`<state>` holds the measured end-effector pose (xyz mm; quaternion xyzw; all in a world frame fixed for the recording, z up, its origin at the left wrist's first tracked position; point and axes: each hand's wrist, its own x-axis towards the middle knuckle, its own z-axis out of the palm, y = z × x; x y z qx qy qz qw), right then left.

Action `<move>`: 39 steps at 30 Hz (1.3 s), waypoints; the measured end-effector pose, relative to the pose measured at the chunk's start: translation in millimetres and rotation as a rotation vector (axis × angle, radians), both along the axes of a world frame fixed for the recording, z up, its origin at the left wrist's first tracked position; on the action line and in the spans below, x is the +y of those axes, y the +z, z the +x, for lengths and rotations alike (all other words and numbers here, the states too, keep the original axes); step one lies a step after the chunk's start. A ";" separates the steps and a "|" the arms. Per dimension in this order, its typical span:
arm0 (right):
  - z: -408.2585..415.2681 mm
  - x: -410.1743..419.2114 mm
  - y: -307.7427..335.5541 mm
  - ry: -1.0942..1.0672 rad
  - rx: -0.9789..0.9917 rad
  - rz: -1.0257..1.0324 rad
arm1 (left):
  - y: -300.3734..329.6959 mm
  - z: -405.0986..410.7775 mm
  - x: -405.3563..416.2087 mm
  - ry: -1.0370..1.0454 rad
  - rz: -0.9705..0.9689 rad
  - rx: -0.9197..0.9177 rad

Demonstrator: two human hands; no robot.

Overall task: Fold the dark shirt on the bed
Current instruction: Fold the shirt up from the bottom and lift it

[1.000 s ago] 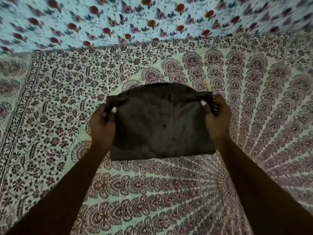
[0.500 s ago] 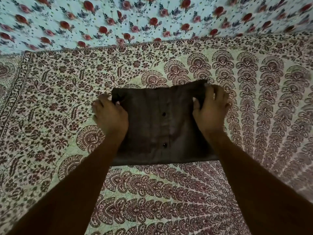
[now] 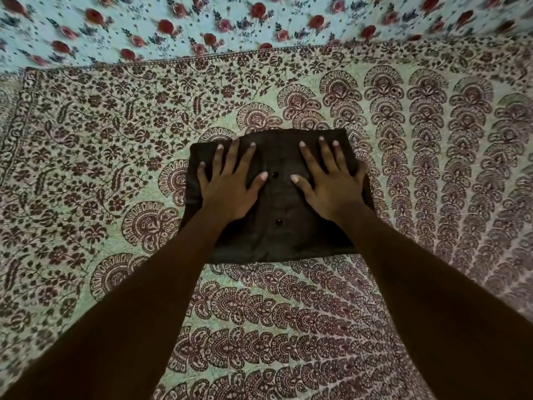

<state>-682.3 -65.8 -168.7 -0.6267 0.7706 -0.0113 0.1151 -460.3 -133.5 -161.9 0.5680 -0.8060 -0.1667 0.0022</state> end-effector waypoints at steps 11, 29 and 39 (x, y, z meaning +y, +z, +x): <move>51.6 64.2 21.0 0.184 -0.034 -0.157 | 40.5 36.0 59.4 0.867 0.091 0.032; 89.7 99.1 57.9 0.348 -0.160 -0.211 | 76.5 35.2 37.6 0.807 0.265 0.542; 129.4 76.3 67.3 -0.141 -0.521 -0.347 | 129.2 16.0 20.5 0.669 0.611 0.915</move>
